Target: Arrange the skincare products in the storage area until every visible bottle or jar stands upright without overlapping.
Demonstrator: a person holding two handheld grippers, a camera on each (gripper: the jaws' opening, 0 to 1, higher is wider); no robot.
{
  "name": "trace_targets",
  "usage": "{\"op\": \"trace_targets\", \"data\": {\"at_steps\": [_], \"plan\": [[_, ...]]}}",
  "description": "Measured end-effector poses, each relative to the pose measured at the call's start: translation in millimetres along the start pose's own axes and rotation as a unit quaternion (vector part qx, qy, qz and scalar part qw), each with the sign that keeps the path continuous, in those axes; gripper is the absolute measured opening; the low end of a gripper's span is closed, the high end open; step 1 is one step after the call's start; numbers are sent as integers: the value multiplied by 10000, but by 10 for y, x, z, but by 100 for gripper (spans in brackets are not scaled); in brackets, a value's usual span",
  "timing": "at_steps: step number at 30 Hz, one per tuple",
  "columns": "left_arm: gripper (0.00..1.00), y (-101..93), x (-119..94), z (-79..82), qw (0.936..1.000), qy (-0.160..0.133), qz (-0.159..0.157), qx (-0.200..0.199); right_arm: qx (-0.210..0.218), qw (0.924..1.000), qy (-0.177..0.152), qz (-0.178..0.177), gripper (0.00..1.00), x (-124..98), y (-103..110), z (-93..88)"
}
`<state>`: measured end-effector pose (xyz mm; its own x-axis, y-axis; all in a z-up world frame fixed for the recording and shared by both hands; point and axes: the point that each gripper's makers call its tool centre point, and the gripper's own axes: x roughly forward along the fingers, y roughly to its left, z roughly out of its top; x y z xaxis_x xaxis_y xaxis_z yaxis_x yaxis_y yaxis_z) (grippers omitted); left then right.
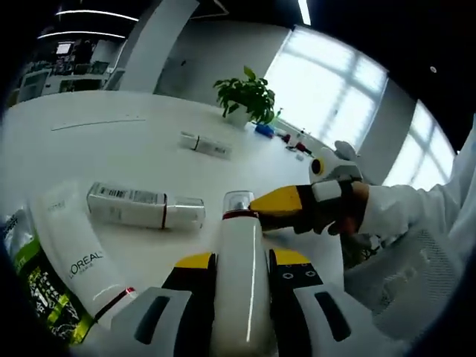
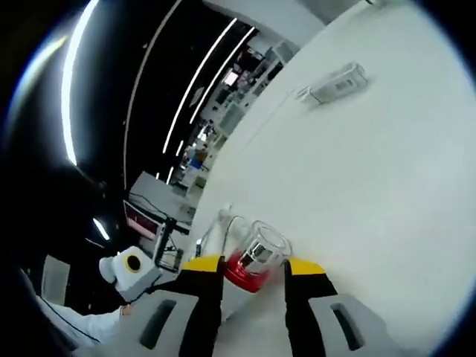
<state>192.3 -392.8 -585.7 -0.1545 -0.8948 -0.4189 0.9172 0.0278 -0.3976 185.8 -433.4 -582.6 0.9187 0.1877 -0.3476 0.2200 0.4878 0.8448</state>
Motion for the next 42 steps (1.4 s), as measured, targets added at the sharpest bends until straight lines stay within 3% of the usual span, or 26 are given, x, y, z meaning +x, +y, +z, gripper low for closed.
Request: {"op": "trace_targets", "data": {"at_steps": [7, 10, 14, 18, 21, 24, 29, 33, 34, 35, 38, 41, 42], "plan": [[24, -5, -4, -20, 9988, 168, 33, 465, 497, 9986, -127, -158, 30, 26, -71, 40], [24, -20, 3, -17, 9980, 237, 36, 587, 479, 9986, -110, -204, 29, 16, -67, 34], [24, -54, -10, 46, 9974, 152, 3, 705, -209, 9989, -309, -300, 22, -33, 23, 154], [24, -96, -15, 203, 9944, 26, 26, 1058, -1393, 9880, -556, -372, 21, -80, 288, 342], [24, -99, -31, 300, 9923, -57, 33, 1239, -2142, 9735, -684, -409, 20, -106, 472, 430], [24, -105, -62, 385, 9888, -124, 66, 1486, -2964, 9505, -841, -410, 19, -113, 584, 540], [24, -95, -99, 432, 9835, -191, 107, 1796, -3791, 9201, -894, -425, 19, -159, 795, 500], [23, -90, -127, 477, 9815, -307, 87, 1888, -4529, 8875, -794, -303, 18, -130, 1026, 362], [23, -72, -123, 486, 9817, -305, 100, 1877, -4839, 8708, -778, -375, 18, -105, 1060, 352], [23, -38, -131, 503, 9819, -320, 127, 1862, -5029, 8603, -741, -386, 17, -87, 1089, 314], [23, 25, -130, 522, 9807, -323, 224, 1913, -5141, 8541, -677, -409, 17, -10, 1098, 269], [23, 39, -148, 523, 9790, -288, 248, 2001, -5374, 8398, -646, -435, 17, 16, 1118, 247], [23, 47, -147, 520, 9788, -288, 236, 2014, -5368, 8399, -655, -453, 17, 25, 1117, 250]]}}
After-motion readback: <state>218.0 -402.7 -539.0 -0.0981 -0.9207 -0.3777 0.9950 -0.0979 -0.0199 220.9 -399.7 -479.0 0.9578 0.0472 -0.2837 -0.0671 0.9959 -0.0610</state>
